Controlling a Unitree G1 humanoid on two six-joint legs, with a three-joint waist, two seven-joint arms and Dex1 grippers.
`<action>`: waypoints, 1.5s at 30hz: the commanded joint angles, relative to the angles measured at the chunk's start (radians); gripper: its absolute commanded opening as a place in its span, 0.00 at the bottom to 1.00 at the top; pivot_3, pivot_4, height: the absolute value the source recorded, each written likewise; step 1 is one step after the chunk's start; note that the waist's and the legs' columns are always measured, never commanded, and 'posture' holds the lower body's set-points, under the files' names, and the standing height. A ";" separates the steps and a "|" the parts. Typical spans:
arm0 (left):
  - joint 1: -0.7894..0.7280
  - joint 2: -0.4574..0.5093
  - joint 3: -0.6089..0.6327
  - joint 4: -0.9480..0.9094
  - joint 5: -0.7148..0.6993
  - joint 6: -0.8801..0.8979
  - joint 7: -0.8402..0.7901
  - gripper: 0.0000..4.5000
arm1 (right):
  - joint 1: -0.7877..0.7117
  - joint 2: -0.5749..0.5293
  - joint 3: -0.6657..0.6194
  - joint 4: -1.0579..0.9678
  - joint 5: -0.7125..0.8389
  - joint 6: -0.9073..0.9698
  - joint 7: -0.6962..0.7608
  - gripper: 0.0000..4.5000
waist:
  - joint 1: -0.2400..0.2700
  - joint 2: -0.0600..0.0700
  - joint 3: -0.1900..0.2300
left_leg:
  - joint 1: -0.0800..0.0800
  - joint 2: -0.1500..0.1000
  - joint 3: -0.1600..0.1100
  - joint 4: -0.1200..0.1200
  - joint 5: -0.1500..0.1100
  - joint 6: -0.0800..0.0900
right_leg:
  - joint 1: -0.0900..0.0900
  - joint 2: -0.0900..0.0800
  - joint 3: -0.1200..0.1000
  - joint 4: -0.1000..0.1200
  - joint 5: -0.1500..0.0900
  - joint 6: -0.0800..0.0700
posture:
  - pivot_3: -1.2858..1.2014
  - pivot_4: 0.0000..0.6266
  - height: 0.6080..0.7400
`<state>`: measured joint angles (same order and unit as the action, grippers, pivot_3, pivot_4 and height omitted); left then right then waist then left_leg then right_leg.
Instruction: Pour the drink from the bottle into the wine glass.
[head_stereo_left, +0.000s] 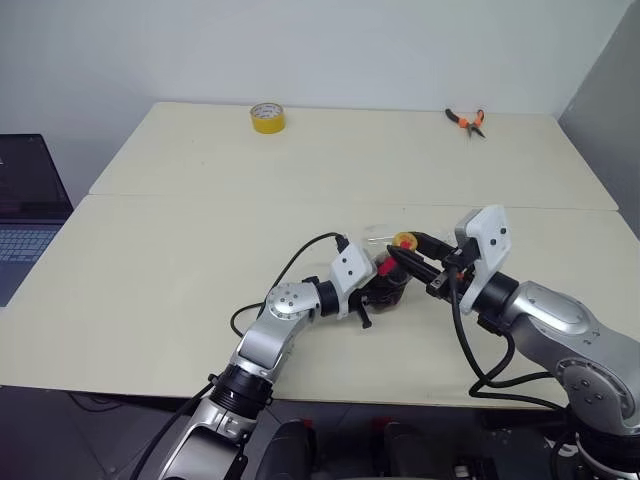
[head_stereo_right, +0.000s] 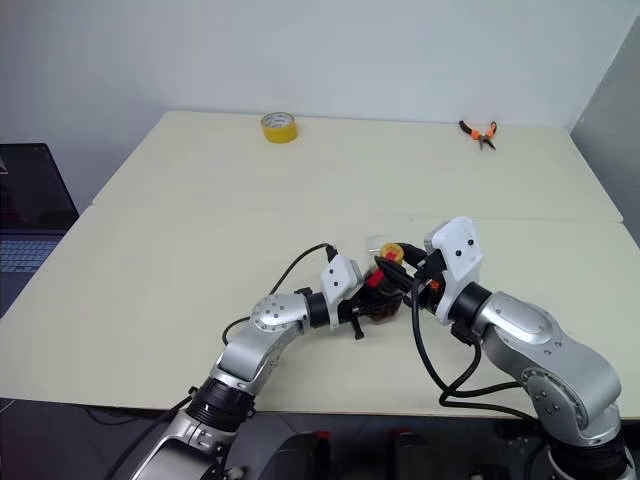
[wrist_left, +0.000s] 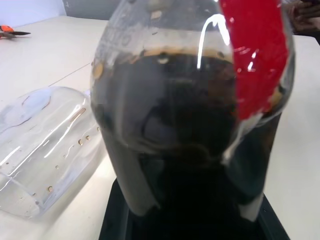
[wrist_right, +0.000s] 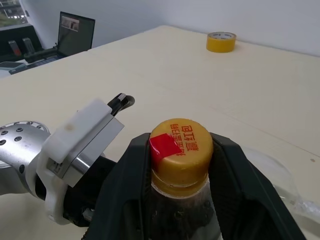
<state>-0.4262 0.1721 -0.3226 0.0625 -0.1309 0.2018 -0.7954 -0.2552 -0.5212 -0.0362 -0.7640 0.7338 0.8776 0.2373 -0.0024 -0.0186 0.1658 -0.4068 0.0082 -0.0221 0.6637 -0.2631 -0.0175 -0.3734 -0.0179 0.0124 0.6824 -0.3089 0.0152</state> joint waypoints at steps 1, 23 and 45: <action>-0.017 -0.006 0.001 -0.045 -0.007 -0.034 -0.003 0.17 | -0.001 0.049 -0.045 -0.017 0.050 -0.044 0.005 0.28 | 0.000 0.000 0.000 | 0.000 0.000 0.000 0.000 0.000 0.000 | 0.000 0.000 0.000 0.000 0.000 0.000 | 0.52 0.24 1.00; -0.015 -0.009 0.007 -0.052 -0.011 -0.032 0.004 0.17 | 0.170 0.095 -0.190 0.053 -0.292 -0.337 -0.073 0.27 | 0.003 0.000 0.000 | 0.000 0.000 0.000 0.000 0.000 0.000 | 0.000 0.000 -0.001 0.000 0.000 0.000 | 0.52 0.24 1.00; -0.017 -0.023 0.007 -0.075 -0.045 -0.018 -0.030 0.17 | 0.405 0.215 -0.245 0.499 -0.462 -0.536 -0.056 0.80 | -0.004 0.003 -0.002 | 0.005 0.001 0.005 -0.002 0.000 0.000 | 0.002 0.002 0.005 0.001 0.000 0.000 | 0.52 0.24 1.00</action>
<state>-0.4258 0.1541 -0.3169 0.0480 -0.1546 0.1911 -0.8190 0.1539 -0.3086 -0.2781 -0.2615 0.2766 0.3618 0.1728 -0.0059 -0.0152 0.1638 -0.4018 0.0094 -0.0171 0.6614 -0.2631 -0.0176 -0.3718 -0.0163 0.0170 0.6833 -0.3090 0.0151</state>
